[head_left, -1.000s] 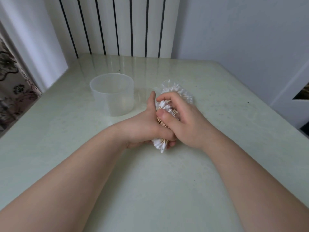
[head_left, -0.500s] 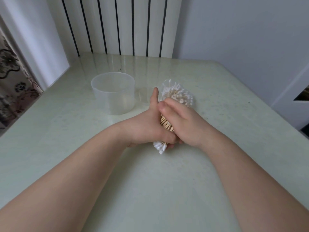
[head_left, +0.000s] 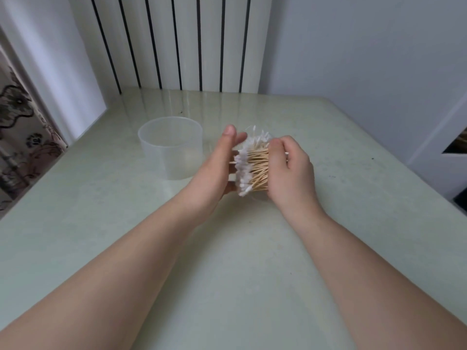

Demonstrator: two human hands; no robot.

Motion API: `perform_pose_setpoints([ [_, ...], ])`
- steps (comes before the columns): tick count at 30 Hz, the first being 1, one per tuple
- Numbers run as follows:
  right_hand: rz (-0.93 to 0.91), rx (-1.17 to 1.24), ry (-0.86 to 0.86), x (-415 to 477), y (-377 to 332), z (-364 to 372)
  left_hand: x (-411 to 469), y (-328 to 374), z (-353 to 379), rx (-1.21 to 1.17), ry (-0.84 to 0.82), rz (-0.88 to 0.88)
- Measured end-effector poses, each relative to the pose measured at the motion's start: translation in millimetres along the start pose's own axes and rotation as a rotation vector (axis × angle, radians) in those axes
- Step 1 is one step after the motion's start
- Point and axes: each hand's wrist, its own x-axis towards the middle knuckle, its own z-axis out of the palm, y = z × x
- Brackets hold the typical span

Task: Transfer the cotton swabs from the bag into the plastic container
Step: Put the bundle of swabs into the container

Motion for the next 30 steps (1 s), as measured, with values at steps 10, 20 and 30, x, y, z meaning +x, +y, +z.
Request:
perform_pose_setpoints([
  [10, 0.039, 0.014, -0.174, -15.6, -3.5, 19.8, 4.7, -9.1, 10.4, -0.266, 0.277, 0.118],
  [20, -0.058, -0.059, -0.121, -23.8, -6.6, 24.5, 0.1, -10.7, 5.1, -0.184, 0.332, 0.125],
  [30, -0.019, -0.023, -0.086, -12.0, -26.7, 14.0, -3.5, 19.2, -8.8, 0.053, 0.399, 0.07],
])
